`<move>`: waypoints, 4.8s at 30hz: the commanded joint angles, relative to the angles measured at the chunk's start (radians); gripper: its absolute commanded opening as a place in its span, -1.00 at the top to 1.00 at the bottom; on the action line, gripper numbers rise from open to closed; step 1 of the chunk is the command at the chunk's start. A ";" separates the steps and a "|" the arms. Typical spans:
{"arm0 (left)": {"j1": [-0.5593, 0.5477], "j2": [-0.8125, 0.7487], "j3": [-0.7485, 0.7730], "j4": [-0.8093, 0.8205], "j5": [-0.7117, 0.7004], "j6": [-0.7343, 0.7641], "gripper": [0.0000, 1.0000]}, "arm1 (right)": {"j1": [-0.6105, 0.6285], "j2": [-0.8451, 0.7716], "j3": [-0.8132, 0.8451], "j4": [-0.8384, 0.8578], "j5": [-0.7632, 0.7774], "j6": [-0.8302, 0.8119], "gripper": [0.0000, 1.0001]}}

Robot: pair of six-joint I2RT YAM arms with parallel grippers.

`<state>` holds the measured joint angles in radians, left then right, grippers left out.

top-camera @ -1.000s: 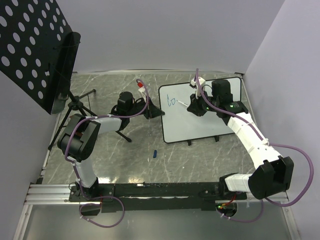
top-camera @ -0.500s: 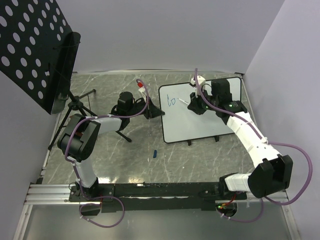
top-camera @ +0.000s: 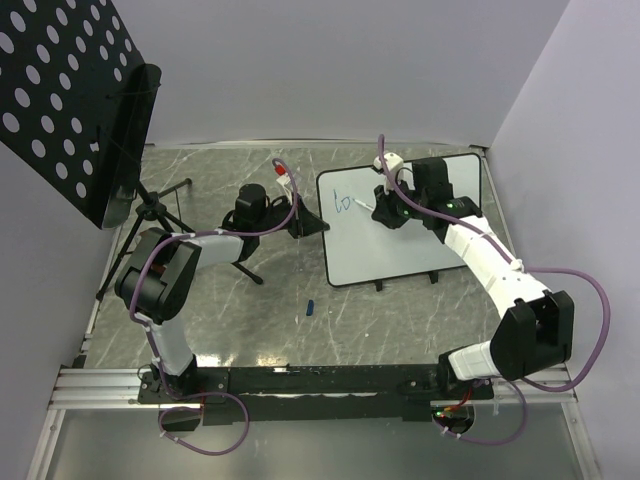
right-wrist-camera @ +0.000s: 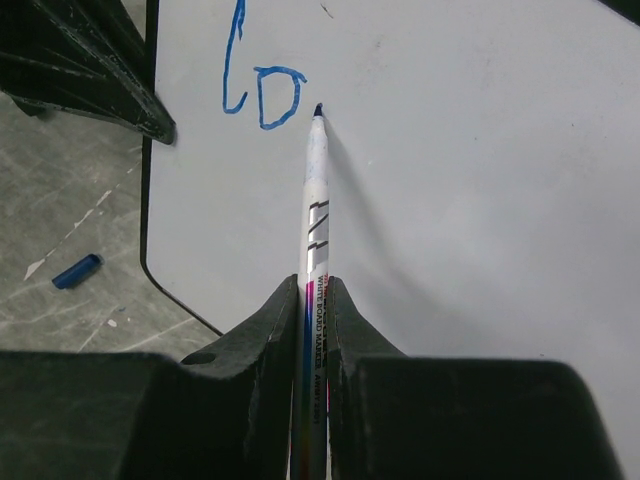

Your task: Write a sentence on the whiteboard

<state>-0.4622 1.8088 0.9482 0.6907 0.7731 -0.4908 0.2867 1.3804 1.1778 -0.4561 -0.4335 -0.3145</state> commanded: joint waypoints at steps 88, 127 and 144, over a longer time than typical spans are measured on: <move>-0.018 -0.017 -0.009 0.027 -0.026 0.121 0.98 | -0.044 -0.032 -0.007 -0.015 -0.017 -0.003 1.00; -0.023 -0.011 -0.008 0.026 -0.023 0.123 0.98 | -0.072 0.005 0.049 -0.001 0.075 0.038 1.00; -0.024 -0.011 -0.009 0.027 -0.024 0.124 0.98 | -0.061 0.049 0.082 -0.033 0.026 0.038 1.00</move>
<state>-0.4683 1.8088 0.9417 0.6800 0.7521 -0.4915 0.2253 1.4048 1.2194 -0.4911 -0.3946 -0.2817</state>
